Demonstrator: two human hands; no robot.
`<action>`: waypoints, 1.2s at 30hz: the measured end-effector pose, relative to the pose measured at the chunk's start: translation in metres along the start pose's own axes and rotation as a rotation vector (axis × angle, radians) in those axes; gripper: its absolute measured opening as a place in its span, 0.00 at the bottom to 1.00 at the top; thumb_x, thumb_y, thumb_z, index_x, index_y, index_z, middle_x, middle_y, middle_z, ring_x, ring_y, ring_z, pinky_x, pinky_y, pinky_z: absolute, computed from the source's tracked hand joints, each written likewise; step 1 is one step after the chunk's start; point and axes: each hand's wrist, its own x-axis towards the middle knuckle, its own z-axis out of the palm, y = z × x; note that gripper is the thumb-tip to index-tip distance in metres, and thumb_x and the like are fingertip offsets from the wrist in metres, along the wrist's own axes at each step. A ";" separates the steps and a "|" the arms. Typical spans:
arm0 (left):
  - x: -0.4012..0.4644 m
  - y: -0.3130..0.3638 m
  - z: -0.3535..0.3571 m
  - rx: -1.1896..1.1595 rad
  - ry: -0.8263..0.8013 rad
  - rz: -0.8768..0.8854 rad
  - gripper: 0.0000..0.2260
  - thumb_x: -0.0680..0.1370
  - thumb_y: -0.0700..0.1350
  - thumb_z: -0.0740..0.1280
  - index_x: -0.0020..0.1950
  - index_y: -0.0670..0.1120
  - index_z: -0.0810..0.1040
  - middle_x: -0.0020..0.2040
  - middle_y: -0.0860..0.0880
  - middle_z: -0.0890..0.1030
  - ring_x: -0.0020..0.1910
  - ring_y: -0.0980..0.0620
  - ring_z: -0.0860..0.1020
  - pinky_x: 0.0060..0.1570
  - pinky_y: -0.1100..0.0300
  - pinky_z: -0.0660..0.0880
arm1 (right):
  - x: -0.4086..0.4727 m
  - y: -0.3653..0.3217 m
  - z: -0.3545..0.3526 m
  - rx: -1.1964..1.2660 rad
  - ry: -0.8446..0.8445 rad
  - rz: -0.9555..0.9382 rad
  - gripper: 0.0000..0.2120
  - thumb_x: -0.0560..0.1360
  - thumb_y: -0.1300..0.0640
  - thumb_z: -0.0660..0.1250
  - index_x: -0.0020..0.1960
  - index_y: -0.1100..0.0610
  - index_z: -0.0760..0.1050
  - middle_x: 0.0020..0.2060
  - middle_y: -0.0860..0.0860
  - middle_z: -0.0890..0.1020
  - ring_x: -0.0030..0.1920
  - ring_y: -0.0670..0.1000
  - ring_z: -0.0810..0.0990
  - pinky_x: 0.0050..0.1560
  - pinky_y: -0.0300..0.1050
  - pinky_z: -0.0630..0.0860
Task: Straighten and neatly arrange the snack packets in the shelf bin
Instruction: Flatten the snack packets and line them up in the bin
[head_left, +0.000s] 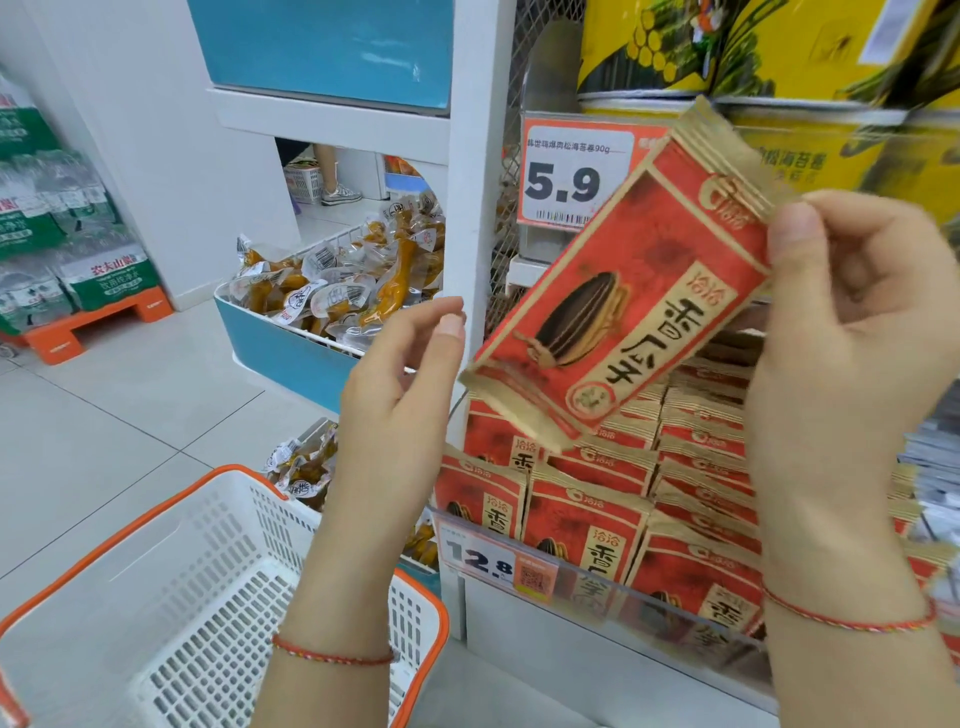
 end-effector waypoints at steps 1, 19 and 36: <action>0.000 0.005 0.002 -0.053 -0.051 -0.006 0.10 0.79 0.55 0.61 0.55 0.57 0.80 0.51 0.61 0.83 0.53 0.62 0.79 0.52 0.63 0.75 | 0.002 -0.001 -0.002 0.020 -0.022 0.040 0.05 0.79 0.54 0.65 0.45 0.45 0.74 0.39 0.45 0.78 0.39 0.45 0.78 0.38 0.47 0.77; -0.006 0.007 0.015 -0.454 -0.245 -0.503 0.14 0.82 0.49 0.60 0.47 0.45 0.83 0.35 0.47 0.83 0.31 0.54 0.81 0.29 0.64 0.77 | -0.022 -0.001 0.017 0.270 -0.560 0.649 0.05 0.72 0.52 0.68 0.43 0.52 0.82 0.37 0.49 0.85 0.38 0.47 0.83 0.34 0.38 0.77; -0.006 0.005 0.017 -0.493 -0.277 -0.504 0.16 0.83 0.50 0.59 0.51 0.43 0.83 0.36 0.45 0.83 0.32 0.51 0.81 0.31 0.61 0.79 | -0.024 -0.007 0.022 0.349 -0.534 0.729 0.07 0.77 0.58 0.65 0.43 0.57 0.80 0.36 0.51 0.85 0.34 0.46 0.82 0.37 0.41 0.80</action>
